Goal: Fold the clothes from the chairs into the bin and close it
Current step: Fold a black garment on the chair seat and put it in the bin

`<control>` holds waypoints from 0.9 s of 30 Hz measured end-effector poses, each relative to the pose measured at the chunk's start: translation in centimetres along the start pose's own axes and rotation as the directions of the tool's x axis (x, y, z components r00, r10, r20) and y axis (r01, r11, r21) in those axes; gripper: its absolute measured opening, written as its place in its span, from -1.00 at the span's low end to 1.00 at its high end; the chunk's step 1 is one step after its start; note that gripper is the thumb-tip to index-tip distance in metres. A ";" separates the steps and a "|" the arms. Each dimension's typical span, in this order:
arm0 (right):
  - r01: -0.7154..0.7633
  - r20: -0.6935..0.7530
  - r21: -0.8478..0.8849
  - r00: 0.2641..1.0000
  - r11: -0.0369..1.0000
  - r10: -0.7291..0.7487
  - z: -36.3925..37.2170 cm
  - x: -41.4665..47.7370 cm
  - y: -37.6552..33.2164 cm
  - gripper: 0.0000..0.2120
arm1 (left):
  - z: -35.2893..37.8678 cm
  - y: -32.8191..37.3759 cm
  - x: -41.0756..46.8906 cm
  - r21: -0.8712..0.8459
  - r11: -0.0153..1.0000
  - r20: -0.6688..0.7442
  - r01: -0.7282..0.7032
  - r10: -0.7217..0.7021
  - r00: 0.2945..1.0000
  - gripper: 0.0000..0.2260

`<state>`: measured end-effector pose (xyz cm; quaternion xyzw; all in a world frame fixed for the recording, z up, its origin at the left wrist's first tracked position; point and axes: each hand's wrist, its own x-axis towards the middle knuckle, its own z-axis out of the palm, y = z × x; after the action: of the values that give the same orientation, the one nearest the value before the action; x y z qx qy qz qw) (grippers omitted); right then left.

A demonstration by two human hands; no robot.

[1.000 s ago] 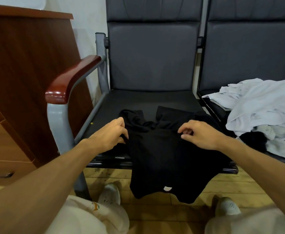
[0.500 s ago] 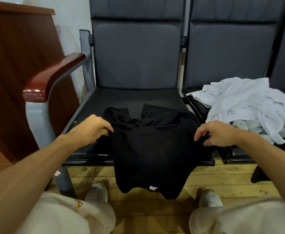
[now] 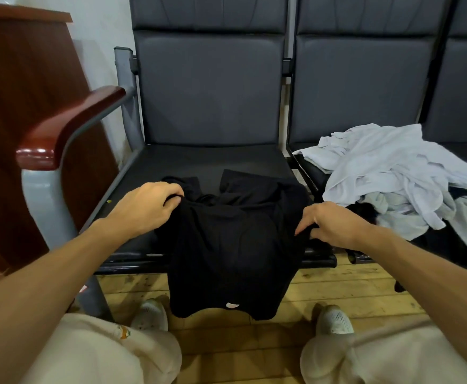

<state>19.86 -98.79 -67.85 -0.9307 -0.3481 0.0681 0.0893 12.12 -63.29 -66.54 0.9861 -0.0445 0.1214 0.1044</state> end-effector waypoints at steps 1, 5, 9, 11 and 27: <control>0.005 -0.016 0.025 1.000 1.000 -0.004 -0.1 0.1 -0.3 -0.71 | -0.1 0.1 -0.1 0.028 1.000 -0.015 0.002 -0.002 1.000 -0.84; -0.020 -0.003 0.146 1.000 0.989 0.021 -1.1 0.9 -1.5 -0.79 | -0.5 -0.1 -0.2 0.070 0.997 -0.011 0.013 -0.012 1.000 -0.85; -0.023 0.092 0.252 0.996 0.967 0.000 -3.1 1.8 -2.6 -0.79 | -0.8 -0.7 -0.5 0.064 0.996 0.032 0.055 -0.058 0.998 -0.91; 0.019 0.210 0.328 0.973 0.944 -0.093 -4.0 1.8 -3.4 -0.83 | -0.7 -1.0 -0.6 0.066 0.993 0.039 0.094 -0.097 0.995 -0.92; -0.466 0.036 0.527 0.848 0.711 0.529 -1.4 4.8 -3.3 -0.80 | 0.1 -3.3 -0.6 -0.073 0.890 0.078 0.451 -0.446 0.892 -0.74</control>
<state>21.61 -93.30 -66.06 -0.9329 -0.0472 0.1257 0.3342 11.98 -60.10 -67.42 0.9672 0.1758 0.0628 0.1722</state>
